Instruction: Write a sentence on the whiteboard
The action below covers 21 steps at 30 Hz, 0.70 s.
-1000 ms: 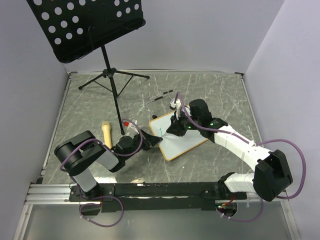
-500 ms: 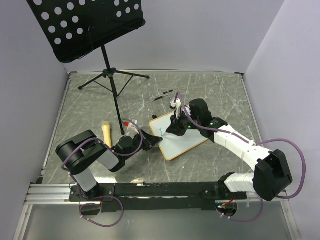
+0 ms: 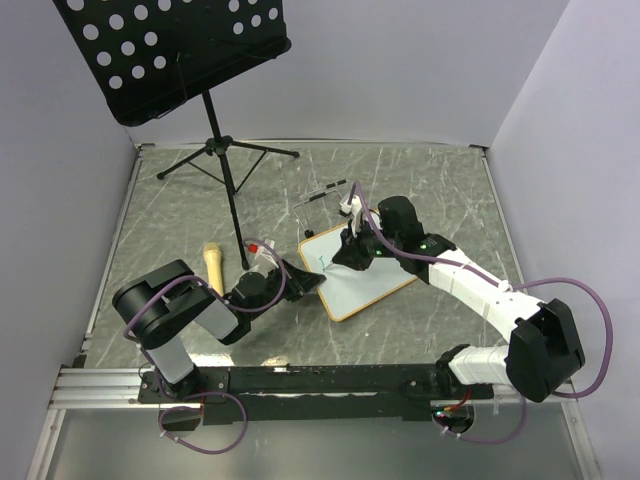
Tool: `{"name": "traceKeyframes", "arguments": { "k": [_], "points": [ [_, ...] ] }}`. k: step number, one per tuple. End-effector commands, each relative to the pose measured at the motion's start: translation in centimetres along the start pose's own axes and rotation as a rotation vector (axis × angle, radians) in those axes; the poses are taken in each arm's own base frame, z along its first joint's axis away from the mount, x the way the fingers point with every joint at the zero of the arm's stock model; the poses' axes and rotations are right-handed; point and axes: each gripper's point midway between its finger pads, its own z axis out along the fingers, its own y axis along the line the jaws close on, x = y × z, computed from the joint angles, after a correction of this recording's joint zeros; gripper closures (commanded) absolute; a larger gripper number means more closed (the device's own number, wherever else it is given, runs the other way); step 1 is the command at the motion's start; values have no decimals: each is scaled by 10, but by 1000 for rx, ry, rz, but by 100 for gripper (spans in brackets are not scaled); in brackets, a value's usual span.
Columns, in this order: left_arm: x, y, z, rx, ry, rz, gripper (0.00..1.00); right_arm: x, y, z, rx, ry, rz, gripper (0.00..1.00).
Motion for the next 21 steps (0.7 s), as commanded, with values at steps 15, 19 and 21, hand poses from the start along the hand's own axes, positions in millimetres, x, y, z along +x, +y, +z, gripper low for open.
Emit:
{"name": "traceKeyframes", "arguments": {
  "k": [15,19,21],
  "points": [
    [-36,-95,-19,400,-157,80,99,-42,-18,-33,63,-131,-57,100],
    [-34,-97,-16,399,-143,104,99,-38,-16,-32,48,-122,-58,100],
    [-34,-98,-16,403,-141,116,99,-36,-16,-31,41,-116,-56,100]
  ]
}}
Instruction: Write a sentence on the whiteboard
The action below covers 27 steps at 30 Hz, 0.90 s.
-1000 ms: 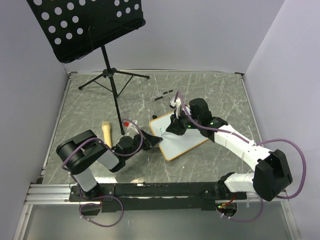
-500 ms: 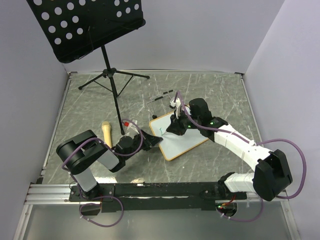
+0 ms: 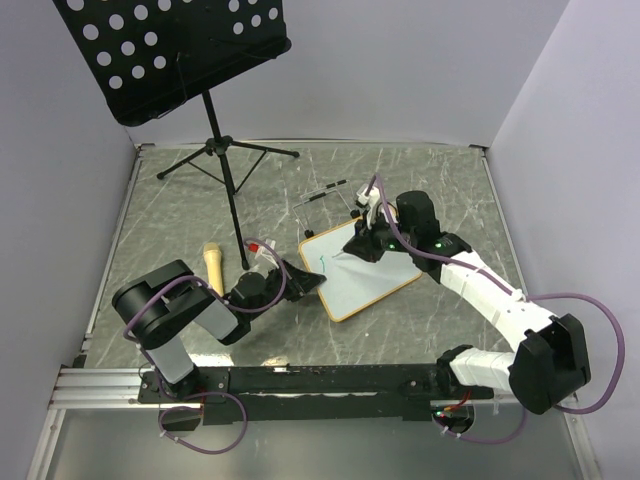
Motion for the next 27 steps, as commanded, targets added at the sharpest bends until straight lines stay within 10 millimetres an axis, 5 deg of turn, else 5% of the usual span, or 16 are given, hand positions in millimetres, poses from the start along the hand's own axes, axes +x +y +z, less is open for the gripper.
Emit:
{"name": "traceKeyframes", "arguments": {
  "k": [1,27],
  "points": [
    [-37,-94,-14,379,-152,94,99,-21,6,-4,-33,-52,-48,100],
    [-36,-100,-13,388,-132,108,99,-13,9,5,-92,-29,-44,100]
  ]
}}
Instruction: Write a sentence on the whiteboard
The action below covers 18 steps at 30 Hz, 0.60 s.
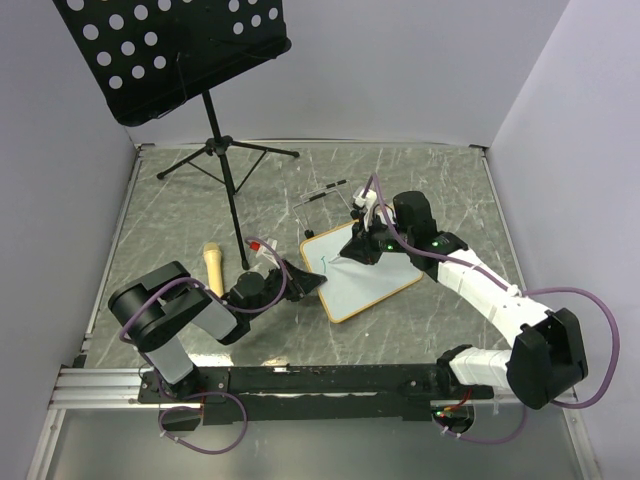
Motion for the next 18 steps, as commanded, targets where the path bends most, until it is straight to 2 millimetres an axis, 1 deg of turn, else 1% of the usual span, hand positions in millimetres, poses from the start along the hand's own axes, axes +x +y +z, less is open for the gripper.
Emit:
{"name": "traceKeyframes", "arguments": {
  "k": [1,9,18],
  "points": [
    [-41,-91,-9,351,-157,61,99,-18,1,-1,-22,-39,-52,100],
    [-40,-94,-6,358,-145,67,99,-16,-1,2,-21,-27,-51,100],
    [-40,-94,-7,359,-143,68,99,-15,-5,4,-1,-19,-44,100]
  ]
}}
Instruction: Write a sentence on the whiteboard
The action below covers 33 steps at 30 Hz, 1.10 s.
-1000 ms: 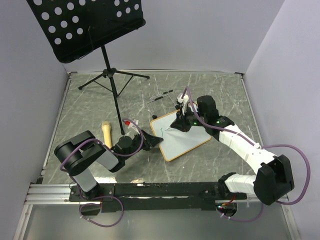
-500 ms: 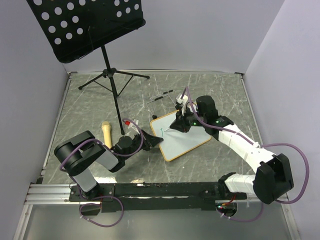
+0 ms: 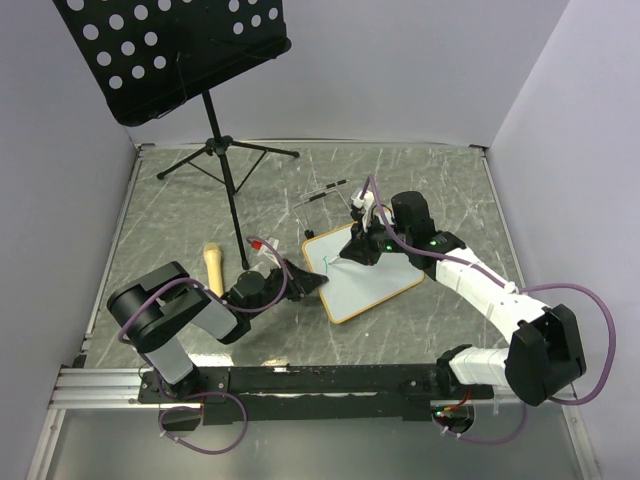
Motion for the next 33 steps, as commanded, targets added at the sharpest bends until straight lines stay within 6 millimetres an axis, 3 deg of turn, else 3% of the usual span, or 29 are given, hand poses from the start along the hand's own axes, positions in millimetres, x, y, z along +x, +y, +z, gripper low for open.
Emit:
{"name": "traceKeyframes", "arguments": {
  "k": [1,18,33],
  "points": [
    [-41,-88,-7,337,-156,69,99,-18,-5,0,11,-29,-35,100],
    [-41,-89,-7,342,-157,68,99,-19,-18,1,93,-27,-12,100],
    [-45,-87,-8,319,-176,72,99,-15,-14,-2,75,-5,-35,100]
  ]
}}
